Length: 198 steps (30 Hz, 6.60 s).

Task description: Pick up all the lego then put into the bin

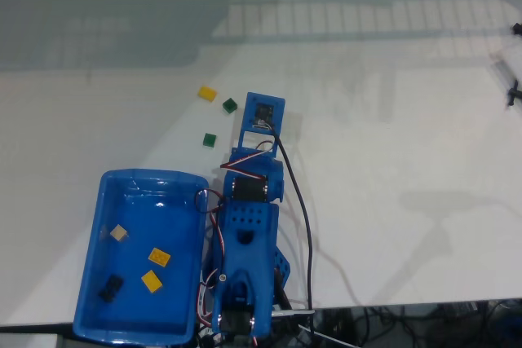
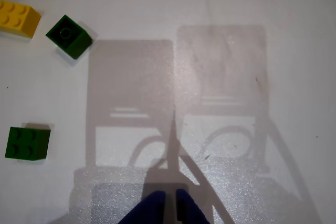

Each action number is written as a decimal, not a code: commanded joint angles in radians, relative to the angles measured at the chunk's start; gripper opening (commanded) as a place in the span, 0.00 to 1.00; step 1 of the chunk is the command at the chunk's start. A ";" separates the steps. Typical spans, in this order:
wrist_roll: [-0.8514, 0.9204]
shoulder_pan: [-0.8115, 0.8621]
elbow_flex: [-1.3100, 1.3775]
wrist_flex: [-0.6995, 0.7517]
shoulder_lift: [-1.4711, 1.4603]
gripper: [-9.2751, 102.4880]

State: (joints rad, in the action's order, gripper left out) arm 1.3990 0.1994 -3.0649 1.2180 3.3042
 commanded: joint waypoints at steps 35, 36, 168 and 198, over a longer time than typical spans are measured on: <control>-0.008 -0.063 -0.031 -0.071 0.020 0.08; -0.006 -0.063 -0.031 -0.081 0.020 0.08; -0.739 -0.184 0.982 -0.287 -1.282 0.35; -0.827 -0.198 1.233 -0.224 -1.761 0.29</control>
State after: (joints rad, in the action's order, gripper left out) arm 0.5660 0.0184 -1.8868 0.9894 1.5417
